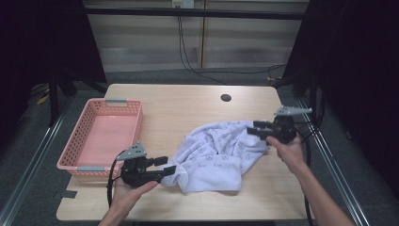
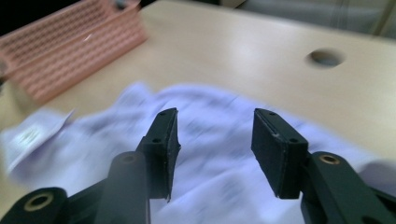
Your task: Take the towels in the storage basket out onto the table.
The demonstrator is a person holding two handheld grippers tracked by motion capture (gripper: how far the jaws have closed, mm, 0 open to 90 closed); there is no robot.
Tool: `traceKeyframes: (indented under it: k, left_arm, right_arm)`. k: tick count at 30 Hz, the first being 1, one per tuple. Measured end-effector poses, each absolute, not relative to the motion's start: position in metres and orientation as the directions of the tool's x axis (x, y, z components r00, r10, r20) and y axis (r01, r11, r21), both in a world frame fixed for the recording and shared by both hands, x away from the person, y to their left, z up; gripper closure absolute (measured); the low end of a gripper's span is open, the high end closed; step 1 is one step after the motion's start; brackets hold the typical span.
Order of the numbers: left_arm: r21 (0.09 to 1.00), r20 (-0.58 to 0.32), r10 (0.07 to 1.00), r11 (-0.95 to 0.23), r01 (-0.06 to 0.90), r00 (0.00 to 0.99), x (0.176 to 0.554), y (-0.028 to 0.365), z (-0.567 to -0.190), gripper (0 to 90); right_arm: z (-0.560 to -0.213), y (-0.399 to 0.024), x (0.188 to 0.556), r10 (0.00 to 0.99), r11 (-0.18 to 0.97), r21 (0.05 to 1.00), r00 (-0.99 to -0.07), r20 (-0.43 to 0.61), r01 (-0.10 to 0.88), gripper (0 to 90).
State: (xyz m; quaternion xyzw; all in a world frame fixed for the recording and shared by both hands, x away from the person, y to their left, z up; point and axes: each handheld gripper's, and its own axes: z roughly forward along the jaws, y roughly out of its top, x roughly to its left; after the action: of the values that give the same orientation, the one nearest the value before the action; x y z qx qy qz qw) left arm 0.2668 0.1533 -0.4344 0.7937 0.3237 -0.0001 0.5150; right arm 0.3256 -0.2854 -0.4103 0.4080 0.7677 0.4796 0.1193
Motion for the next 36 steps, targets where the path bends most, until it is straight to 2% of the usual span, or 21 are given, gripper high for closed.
traceKeyframes:
  k: [4,9,10,12,14,15,17,19,21,22,23,24,25,28,31,33,36]
  left_arm:
    - [0.790,-0.278,0.512,-0.359,0.497,0.813,0.277,0.131,-0.449,45.7]
    - [0.744,-0.291,0.544,-0.389,0.543,0.787,0.289,0.128,-0.472,44.2]
    - [0.740,-0.292,0.544,-0.392,0.546,0.787,0.289,0.130,-0.473,44.7]
    - [0.733,-0.302,0.538,-0.397,0.553,0.787,0.290,0.133,-0.477,49.1]
    - [0.728,-0.307,0.515,-0.415,0.546,0.800,0.289,0.134,-0.482,57.5]
    - [0.724,-0.297,0.511,-0.430,0.539,0.806,0.287,0.133,-0.484,61.9]
    - [0.730,-0.298,0.483,-0.441,0.522,0.824,0.285,0.133,-0.484,69.1]
    - [0.743,-0.309,0.470,-0.424,0.518,0.827,0.284,0.130,-0.482,74.8]
    - [0.742,-0.316,0.439,-0.439,0.507,0.841,0.283,0.125,-0.482,74.5]
    - [0.734,-0.324,0.423,-0.451,0.507,0.846,0.282,0.122,-0.483,71.6]
    - [0.726,-0.327,0.419,-0.463,0.509,0.847,0.280,0.119,-0.483,64.9]
    - [0.715,-0.333,0.420,-0.471,0.516,0.844,0.276,0.117,-0.483,58.2]
    - [0.714,-0.330,0.410,-0.482,0.509,0.850,0.273,0.117,-0.482,56.3]
    - [0.734,-0.338,0.406,-0.452,0.508,0.849,0.267,0.124,-0.475,50.6]
    - [0.765,-0.355,0.424,-0.380,0.520,0.833,0.269,0.138,-0.466,50.8]
    - [0.782,-0.355,0.444,-0.342,0.522,0.823,0.275,0.145,-0.462,54.3]
    - [0.786,-0.348,0.495,-0.310,0.535,0.796,0.284,0.148,-0.463,60.4]
  right_arm:
    - [-0.440,-0.264,0.300,0.688,0.285,0.796,-0.692,0.218,0.534,49.5]
    - [-0.478,-0.241,0.297,0.642,0.323,0.752,-0.717,0.272,0.574,45.7]
    - [-0.485,-0.235,0.297,0.635,0.359,0.732,-0.726,0.263,0.579,47.9]
    - [-0.494,-0.230,0.296,0.623,0.386,0.721,-0.739,0.256,0.576,64.2]
    - [-0.497,-0.231,0.297,0.635,0.395,0.705,-0.730,0.254,0.589,78.3]
    - [-0.496,-0.234,0.300,0.646,0.397,0.708,-0.726,0.237,0.585,81.9]
    - [-0.495,-0.242,0.307,0.685,0.385,0.703,-0.695,0.217,0.598,83.3]
    - [-0.496,-0.253,0.314,0.711,0.367,0.704,-0.671,0.208,0.608,83.7]
    - [-0.496,-0.262,0.319,0.734,0.348,0.707,-0.648,0.204,0.616,83.3]
    - [-0.496,-0.265,0.321,0.738,0.337,0.705,-0.640,0.214,0.624,81.9]
    - [-0.496,-0.267,0.320,0.737,0.327,0.707,-0.638,0.224,0.627,77.0]
    - [-0.495,-0.268,0.319,0.733,0.327,0.710,-0.641,0.226,0.624,68.9]
    - [-0.491,-0.269,0.315,0.735,0.328,0.711,-0.641,0.222,0.622,60.5]
    - [-0.474,-0.279,0.297,0.721,0.289,0.753,-0.652,0.235,0.591,55.4]
    - [-0.464,-0.287,0.277,0.716,0.275,0.775,-0.659,0.230,0.568,57.4]
    - [-0.463,-0.291,0.264,0.709,0.278,0.778,-0.667,0.230,0.564,62.7]
    - [-0.471,-0.292,0.254,0.692,0.291,0.778,-0.684,0.232,0.557,65.7]
